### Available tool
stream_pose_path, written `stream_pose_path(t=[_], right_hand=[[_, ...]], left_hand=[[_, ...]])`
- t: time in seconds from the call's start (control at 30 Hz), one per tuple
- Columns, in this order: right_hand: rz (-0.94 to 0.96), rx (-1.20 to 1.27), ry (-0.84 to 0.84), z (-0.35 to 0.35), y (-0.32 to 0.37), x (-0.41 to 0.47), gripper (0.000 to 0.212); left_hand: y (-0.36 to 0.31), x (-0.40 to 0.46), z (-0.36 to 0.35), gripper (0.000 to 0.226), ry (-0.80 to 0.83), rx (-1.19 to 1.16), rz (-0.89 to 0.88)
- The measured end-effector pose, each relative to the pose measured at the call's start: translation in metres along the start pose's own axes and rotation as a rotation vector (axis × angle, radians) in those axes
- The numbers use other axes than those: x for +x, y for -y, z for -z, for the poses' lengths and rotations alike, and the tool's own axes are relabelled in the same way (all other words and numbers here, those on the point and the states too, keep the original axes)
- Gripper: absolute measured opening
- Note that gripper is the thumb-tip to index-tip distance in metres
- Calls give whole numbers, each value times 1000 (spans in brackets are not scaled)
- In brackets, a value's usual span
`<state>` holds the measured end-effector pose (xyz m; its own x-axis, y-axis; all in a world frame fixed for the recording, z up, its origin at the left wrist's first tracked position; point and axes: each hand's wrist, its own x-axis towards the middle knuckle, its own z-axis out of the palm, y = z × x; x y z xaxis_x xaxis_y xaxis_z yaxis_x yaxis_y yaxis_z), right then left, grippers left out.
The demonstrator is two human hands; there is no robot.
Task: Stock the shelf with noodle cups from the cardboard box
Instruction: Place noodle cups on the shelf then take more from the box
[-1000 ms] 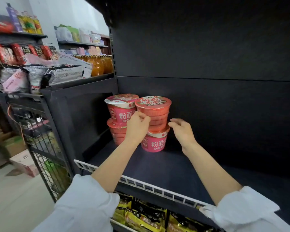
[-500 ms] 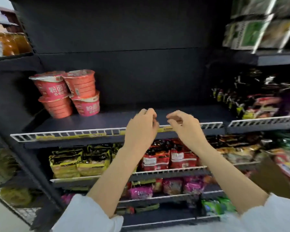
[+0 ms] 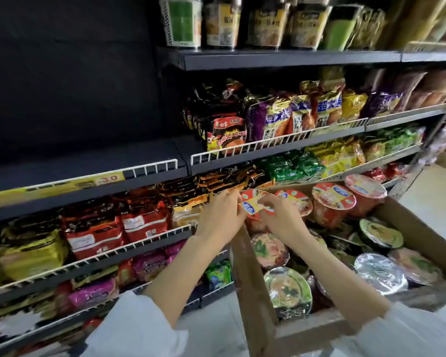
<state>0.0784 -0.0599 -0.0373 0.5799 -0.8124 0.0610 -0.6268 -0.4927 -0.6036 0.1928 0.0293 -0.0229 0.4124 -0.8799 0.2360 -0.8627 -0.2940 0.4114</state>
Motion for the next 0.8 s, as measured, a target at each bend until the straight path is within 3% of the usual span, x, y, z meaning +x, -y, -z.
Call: stream_pose_path(t=[0.2,0.37,0.57,0.67,0.8], right_hand=[[-25,-132,147,30,-96,48,60],[-4,-405,269,33,-138,88,97],[35,-475,299,25,-150,112,109],[47,-473,223,21,-152,113,100],[32,-298,172,31,-149,112,93]], left_hand=[[-57,52,-86,88,240,187,141],[-51,83,-110,119,342,233,354],[-46,100,-125,119,376,312,449],[-49,100,-129,110,288,307,463],[-51,95,-116,101,107,180,484]])
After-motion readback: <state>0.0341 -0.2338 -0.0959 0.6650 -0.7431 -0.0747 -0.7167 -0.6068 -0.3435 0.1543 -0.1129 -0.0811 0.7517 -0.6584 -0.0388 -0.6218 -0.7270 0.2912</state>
